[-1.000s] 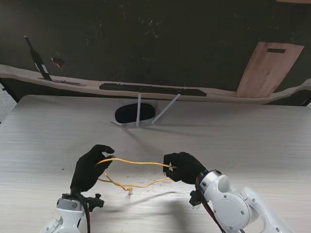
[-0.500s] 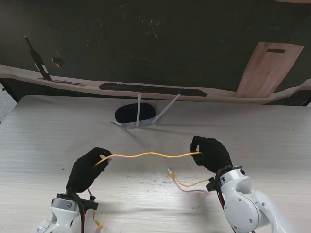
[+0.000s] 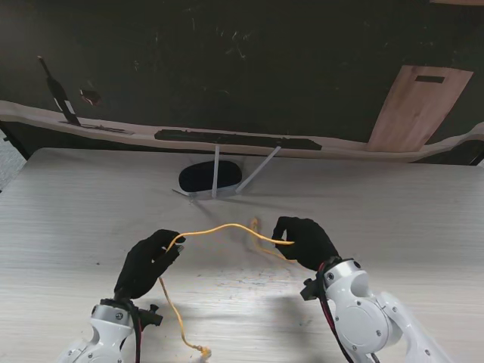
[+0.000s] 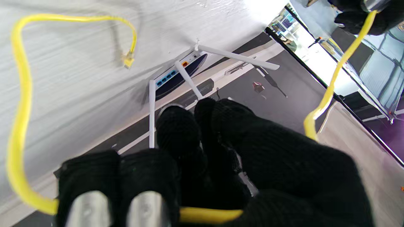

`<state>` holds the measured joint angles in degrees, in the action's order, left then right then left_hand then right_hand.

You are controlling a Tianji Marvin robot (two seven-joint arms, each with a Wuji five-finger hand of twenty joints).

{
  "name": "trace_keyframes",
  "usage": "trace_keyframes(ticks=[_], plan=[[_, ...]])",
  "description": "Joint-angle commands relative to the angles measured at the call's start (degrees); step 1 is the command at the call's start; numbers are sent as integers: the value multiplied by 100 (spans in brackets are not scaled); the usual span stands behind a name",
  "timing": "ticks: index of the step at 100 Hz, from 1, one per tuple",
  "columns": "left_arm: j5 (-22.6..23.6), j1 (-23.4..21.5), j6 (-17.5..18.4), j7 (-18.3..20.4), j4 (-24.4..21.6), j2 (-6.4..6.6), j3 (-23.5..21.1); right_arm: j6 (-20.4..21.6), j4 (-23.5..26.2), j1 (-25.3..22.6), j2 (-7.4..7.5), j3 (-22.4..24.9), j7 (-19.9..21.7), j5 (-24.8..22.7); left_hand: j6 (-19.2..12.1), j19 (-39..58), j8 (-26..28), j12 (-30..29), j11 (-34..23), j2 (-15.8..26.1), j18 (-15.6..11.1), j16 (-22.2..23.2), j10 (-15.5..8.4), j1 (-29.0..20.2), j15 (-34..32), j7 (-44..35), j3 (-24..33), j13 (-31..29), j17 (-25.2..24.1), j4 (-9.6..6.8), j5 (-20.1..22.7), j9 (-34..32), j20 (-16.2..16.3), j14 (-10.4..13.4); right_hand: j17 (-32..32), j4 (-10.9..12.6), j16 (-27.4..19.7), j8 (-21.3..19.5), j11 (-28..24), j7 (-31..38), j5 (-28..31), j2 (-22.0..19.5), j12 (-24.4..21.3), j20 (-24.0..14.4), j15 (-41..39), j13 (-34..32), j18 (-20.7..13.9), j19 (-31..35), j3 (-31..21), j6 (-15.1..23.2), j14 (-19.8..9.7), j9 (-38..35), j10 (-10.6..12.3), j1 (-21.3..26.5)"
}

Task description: Untangle the Ethernet cable and plug it into the router

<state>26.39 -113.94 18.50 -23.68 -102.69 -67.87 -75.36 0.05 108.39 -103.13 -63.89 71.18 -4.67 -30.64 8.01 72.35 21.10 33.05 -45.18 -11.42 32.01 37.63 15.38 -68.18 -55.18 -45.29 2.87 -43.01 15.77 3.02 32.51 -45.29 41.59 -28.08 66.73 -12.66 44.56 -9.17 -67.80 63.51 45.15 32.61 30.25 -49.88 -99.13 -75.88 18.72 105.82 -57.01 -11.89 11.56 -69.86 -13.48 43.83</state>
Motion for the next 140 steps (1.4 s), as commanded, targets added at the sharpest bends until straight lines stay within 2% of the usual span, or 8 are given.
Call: trace_keyframes(ticks=[1,16,29,47,75,94,113,140], plan=[[13,4,-117,-19,-4,-43,50,-34,-43,63,-46,-76,144,171,52,-196,-98,-151,204,102,-246,-80,91,81,207,157,-40,241,-288,-172,-119,216,-76,-270,262,-146,63,49,-283,166,-38,-185,87,48,-229,100,-775,1416,14,11,-615,-506,-1253,-45],[53,-7,-352,-50,-23,-45,68,-140,-100,181,-49,-180,395,729,94,-369,-17,-355,468,24,-349,-131,144,507,528,505,305,620,-618,-140,-136,531,-259,-240,255,-148,53,59,-288,169,-64,-218,87,104,-226,101,-731,1416,50,1,-599,-494,-1260,-42],[186,-40,-623,63,-68,-4,49,-202,-148,246,-36,-223,683,1266,89,-484,32,-514,753,-336,-511,-240,73,1295,874,753,1438,998,-851,-39,-282,916,-423,-71,254,-147,47,64,-294,168,-83,-252,89,122,-224,101,-718,1416,80,10,-594,-481,-1277,-42],[288,-58,-842,261,-116,46,34,-307,-177,265,-10,-196,993,1734,122,-472,11,-567,846,-381,-558,-265,37,1373,938,818,1563,1052,-875,-54,-343,995,-425,-9,251,-144,35,72,-292,160,-101,-270,89,142,-217,103,-695,1416,140,-5,-567,-452,-1305,-48],[490,-53,-341,659,-49,164,-98,-433,-257,345,-21,-208,1109,2096,-18,-628,44,-628,892,-805,-656,-347,-114,1519,1134,805,2376,1067,-898,44,-243,923,-549,195,242,-136,2,75,-282,145,-133,-382,89,192,-200,103,-664,1416,261,2,-538,-394,-1341,-95],[1033,-317,155,1746,-347,432,-580,-563,-368,458,-43,-332,1096,2193,-341,-1628,-6,-878,1450,-1129,-1266,-795,-395,2347,2139,1158,3488,1435,-1026,-56,-283,1166,-1206,747,235,-122,-28,62,-276,145,-154,-413,90,250,-192,105,-612,1416,323,-1,-505,-363,-1365,-85],[1539,-503,264,2935,-804,685,-878,-654,-447,522,-59,-425,1044,2160,-434,-2976,-361,-1342,2171,-1516,-2023,-1379,-434,2827,3140,1946,3736,1924,-1453,-53,-570,1720,-1970,1184,230,-118,-45,66,-273,137,-165,-423,87,278,-187,106,-597,1416,327,-7,-500,-352,-1371,-98],[2001,-191,216,3395,-841,825,-429,-777,-470,557,-55,-466,1070,2122,-377,-3707,-580,-1649,2560,-1694,-2620,-1918,-427,3086,3715,2379,3792,2392,-1789,-12,-928,2241,-2348,1447,223,-120,-81,61,-267,140,-227,-500,86,344,-174,106,-561,1416,398,0,-487,-307,-1390,-94]])
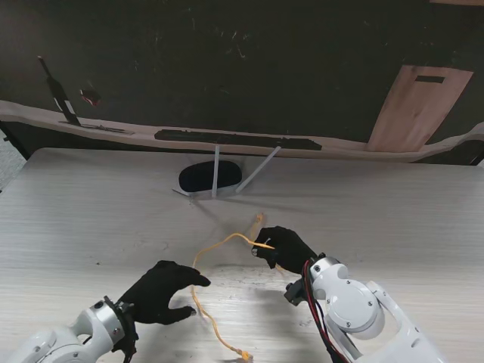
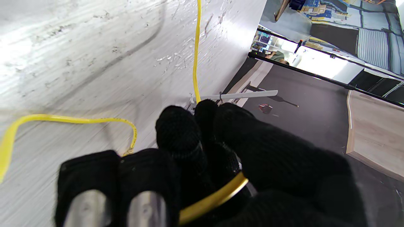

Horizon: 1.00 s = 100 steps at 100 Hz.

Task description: Untangle the Ethernet cable and plug it into the router

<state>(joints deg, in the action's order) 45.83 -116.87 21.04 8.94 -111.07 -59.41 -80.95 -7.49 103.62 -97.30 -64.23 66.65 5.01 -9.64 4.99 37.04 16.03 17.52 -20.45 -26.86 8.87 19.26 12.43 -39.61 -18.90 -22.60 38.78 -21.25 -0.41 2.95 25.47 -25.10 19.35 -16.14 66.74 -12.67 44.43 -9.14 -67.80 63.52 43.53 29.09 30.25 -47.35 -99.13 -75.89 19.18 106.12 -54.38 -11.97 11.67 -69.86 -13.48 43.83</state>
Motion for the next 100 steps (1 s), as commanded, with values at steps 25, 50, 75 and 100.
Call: trace_keyframes(ticks=[25,50,75,100], plan=[[-146,459,-60,428,131,43,543,-32,7,-47,-35,11,58,58,-72,7,-76,-67,-17,-155,-241,-139,-116,159,-120,80,386,16,-4,-30,-119,40,-39,219,222,-117,-85,64,-269,142,-72,-169,84,115,-178,108,-600,1386,163,-2,-489,-302,-1394,-119],[-84,637,-365,1064,76,156,807,-55,13,-62,-53,13,5,117,-20,140,26,-19,-96,151,-221,-178,-147,-446,-230,-120,452,-72,39,-186,-41,-85,32,193,220,-116,-101,70,-273,144,-83,-191,83,131,-180,109,-590,1386,182,3,-479,-296,-1400,-125],[279,827,-567,1307,120,218,1127,-118,4,-51,-64,0,-16,145,-104,162,170,36,-195,309,-126,-147,-236,-906,-291,-395,537,-82,57,-286,43,-141,42,145,218,-112,-113,71,-270,146,-103,-226,81,143,-178,110,-580,1386,195,5,-475,-284,-1401,-119],[108,1091,-812,1026,450,193,1624,-167,2,-30,-81,6,-48,207,12,671,432,259,-600,959,370,101,-241,-1633,-699,-901,-258,-402,254,-212,324,-658,301,-78,201,-99,-167,51,-259,167,-222,-395,78,233,-151,113,-513,1386,349,18,-426,-188,-1435,-58]])
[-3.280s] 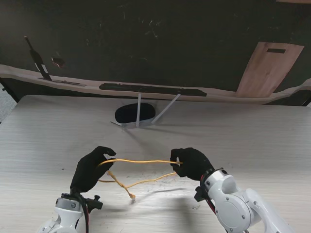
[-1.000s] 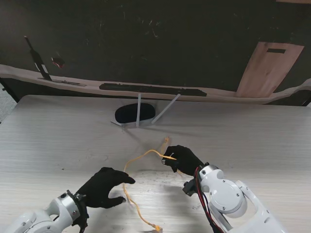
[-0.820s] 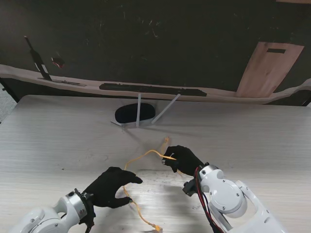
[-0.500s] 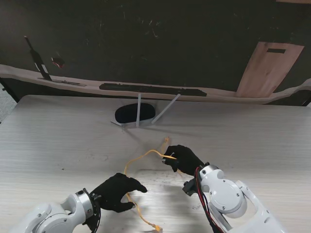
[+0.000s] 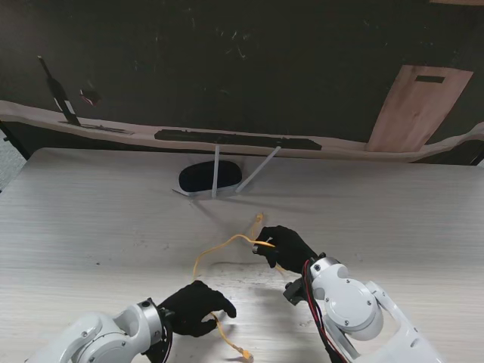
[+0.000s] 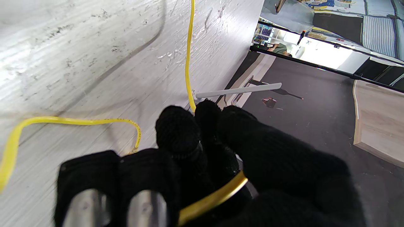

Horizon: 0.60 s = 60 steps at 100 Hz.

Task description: Untangle the Ethernet cable and plug it into the router

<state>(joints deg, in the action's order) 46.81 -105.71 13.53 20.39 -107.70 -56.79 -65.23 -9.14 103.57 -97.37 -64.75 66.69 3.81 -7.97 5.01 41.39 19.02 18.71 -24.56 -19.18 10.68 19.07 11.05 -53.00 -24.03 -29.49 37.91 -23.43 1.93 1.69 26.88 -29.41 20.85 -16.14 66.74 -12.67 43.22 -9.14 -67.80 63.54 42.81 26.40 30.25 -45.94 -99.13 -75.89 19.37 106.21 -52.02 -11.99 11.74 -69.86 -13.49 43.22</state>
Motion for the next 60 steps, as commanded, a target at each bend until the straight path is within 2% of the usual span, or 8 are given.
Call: trace_keyframes(ticks=[1,4,6,16,27,41,60], plan=[[1,-22,-65,-149,127,-73,61,-2,7,-24,-30,4,72,42,21,297,157,176,-255,178,255,157,-113,-389,-240,-270,-244,-243,47,-42,224,-312,181,-111,200,-99,-48,51,-258,167,-151,-125,78,96,-150,113,-529,1376,117,20,-433,-184,-1435,2],[-28,-18,-74,-249,167,-89,83,1,9,-25,-31,11,68,49,-4,442,204,321,-404,132,428,247,-118,-633,-371,-419,-395,-408,125,42,323,-533,255,-181,197,-96,-56,50,-258,173,-152,-128,78,111,-146,112,-518,1376,125,22,-430,-178,-1438,5],[-46,-16,-74,-306,190,-99,90,3,9,-26,-32,15,65,53,-8,560,211,654,-346,120,505,333,-133,-795,-483,-526,-510,-542,186,71,372,-782,317,-223,196,-95,-59,51,-258,175,-152,-127,77,120,-144,112,-513,1376,132,20,-427,-174,-1440,3],[-146,-33,-50,-570,281,-148,71,9,9,-34,-38,33,51,77,-49,976,278,1684,-149,-56,605,637,-215,-1422,-992,-1054,-1022,-1067,459,170,598,-1822,532,-357,188,-91,-77,60,-257,172,-158,-130,76,162,-135,113,-488,1376,141,15,-424,-165,-1445,-3],[-374,-71,21,-899,397,-217,35,3,9,-55,-45,49,31,101,-108,1263,355,2346,-599,-6,675,885,-299,-1608,-1481,-1556,-1265,-1435,692,163,730,-2236,672,-472,175,-87,-107,67,-249,174,-163,-138,72,250,-124,113,-439,1376,150,18,-410,-141,-1449,-5],[-873,-135,84,-1181,513,-304,-5,-21,12,-85,-52,66,14,142,-126,1532,319,2519,-1488,113,823,1178,-183,-1647,-1946,-2154,-1526,-1657,876,143,675,-2161,818,-668,166,-86,-165,81,-243,169,-176,-134,66,405,-129,116,-360,1376,158,8,-392,-124,-1465,-13],[-1309,-206,157,-1474,606,-399,-55,-59,25,-104,-51,84,23,160,-130,1777,382,2593,-2315,189,1086,1389,-123,-1643,-2345,-2493,-1674,-1950,1133,133,591,-2157,948,-777,161,-88,-183,84,-236,164,-179,-149,64,434,-123,117,-350,1376,169,11,-388,-107,-1469,-29]])
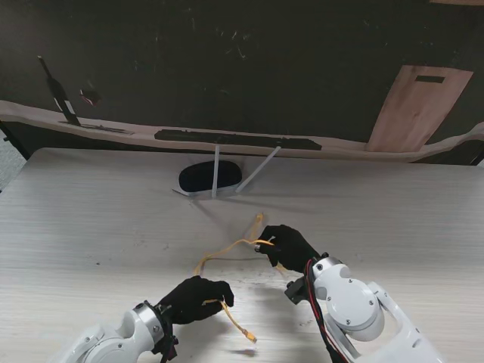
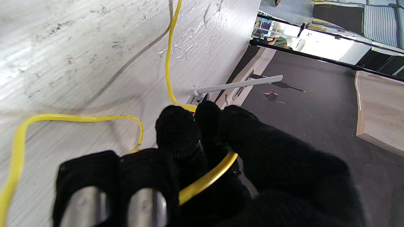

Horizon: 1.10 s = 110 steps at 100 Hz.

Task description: Untangle the Ethernet cable and plug it into the router

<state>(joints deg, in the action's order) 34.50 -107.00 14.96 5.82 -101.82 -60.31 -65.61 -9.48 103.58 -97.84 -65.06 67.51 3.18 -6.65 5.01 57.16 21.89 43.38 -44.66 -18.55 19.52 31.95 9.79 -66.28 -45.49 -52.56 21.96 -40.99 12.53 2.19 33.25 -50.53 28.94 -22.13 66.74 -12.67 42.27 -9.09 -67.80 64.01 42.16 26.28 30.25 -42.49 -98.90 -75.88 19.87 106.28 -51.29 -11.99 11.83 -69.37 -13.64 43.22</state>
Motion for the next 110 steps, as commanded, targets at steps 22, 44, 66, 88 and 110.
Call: trace_keyframes(ticks=[22,44,66,88,110], plan=[[-489,-225,138,-325,46,-153,-202,-142,36,-108,6,78,217,78,-94,276,170,301,-674,204,425,231,37,-365,-409,-360,-168,-289,262,73,-157,0,179,-270,73,-84,-472,77,-41,-12,-137,-162,-4,611,90,130,64,1170,160,5,-90,113,-1530,-135],[-792,-360,257,-851,99,-302,-362,-250,23,-154,19,116,189,-173,13,398,151,294,-967,338,550,307,83,-495,-553,-390,-476,-422,419,46,-245,36,245,-344,-434,-64,-1448,42,568,-197,-184,-3,-298,1452,1523,205,1994,-695,87,2,890,708,-1544,-258],[-640,-398,391,-1457,171,-420,-459,-427,23,-202,26,115,28,-728,75,485,128,287,-1138,513,589,354,56,-598,-649,-305,-836,-447,416,61,-298,38,306,-385,-2852,115,-1758,-272,1366,-909,-559,368,-587,1075,3479,1335,2013,-2353,-390,139,1531,1860,-1391,-900],[-452,-362,535,-1951,250,-510,-527,-635,-19,-310,-24,151,-397,-1298,96,529,102,217,-1215,734,605,349,10,-737,-680,-195,-1268,-502,475,59,-329,38,331,-386,-4038,605,-1805,-995,1820,-1322,-1004,463,-667,1285,4795,2471,1806,-3142,-552,220,1556,2800,-1182,-1254],[-410,-334,708,-2286,338,-583,-606,-815,-43,-491,-148,279,-954,-1408,116,516,71,204,-1282,846,618,375,21,-767,-711,-121,-1453,-453,392,74,-350,53,335,-420,-4441,614,-1856,-1031,1919,-1343,-969,512,-689,1363,5148,2924,1657,-3399,-601,112,1543,3135,-1193,-1146]])
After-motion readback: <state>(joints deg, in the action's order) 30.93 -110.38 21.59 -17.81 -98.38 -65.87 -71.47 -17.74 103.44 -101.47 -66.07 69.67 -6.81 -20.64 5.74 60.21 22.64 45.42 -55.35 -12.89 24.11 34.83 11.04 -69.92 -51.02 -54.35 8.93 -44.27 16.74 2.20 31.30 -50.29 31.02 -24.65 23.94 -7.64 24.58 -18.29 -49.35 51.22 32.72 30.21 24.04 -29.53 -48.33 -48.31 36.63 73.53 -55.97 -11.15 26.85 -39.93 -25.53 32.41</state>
